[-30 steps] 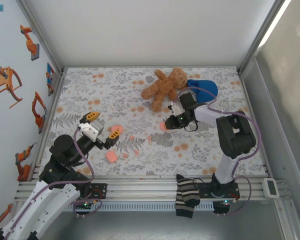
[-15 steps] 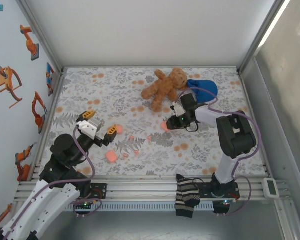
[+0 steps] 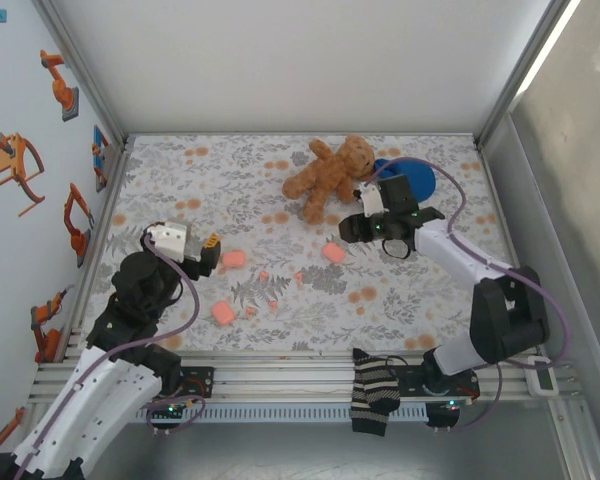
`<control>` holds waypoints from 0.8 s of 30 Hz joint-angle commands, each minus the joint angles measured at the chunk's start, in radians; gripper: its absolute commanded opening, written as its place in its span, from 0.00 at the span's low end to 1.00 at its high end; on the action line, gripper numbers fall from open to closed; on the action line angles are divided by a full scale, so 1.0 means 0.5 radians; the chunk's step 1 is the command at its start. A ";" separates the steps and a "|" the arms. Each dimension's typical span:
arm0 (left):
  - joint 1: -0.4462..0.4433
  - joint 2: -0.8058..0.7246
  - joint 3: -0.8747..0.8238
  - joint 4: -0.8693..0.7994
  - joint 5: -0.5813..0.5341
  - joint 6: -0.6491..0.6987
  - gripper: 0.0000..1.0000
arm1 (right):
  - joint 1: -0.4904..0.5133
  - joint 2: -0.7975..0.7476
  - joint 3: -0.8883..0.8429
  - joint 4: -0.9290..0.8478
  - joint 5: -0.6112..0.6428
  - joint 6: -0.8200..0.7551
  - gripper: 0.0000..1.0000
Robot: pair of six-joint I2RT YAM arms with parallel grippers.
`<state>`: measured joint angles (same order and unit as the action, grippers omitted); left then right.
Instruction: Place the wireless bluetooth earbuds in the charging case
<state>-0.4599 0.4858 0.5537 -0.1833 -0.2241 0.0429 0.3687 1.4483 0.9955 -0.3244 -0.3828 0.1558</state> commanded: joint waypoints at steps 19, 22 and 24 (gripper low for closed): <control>1.291 0.612 0.321 -0.311 1.011 -0.734 0.96 | 0.454 -0.136 -0.054 0.582 0.003 -0.686 0.99; 1.292 0.678 0.298 -0.268 1.069 -0.757 0.96 | 0.559 0.016 0.073 0.537 -0.002 -0.861 0.99; 1.294 0.710 0.284 -0.271 1.071 -0.758 0.96 | 0.627 0.127 0.160 0.495 0.002 -1.008 0.99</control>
<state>0.1795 0.8299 0.6880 -0.3229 0.2558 -0.3069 0.6502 1.4643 1.0142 -0.0498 -0.3977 -0.1955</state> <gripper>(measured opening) 0.963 0.993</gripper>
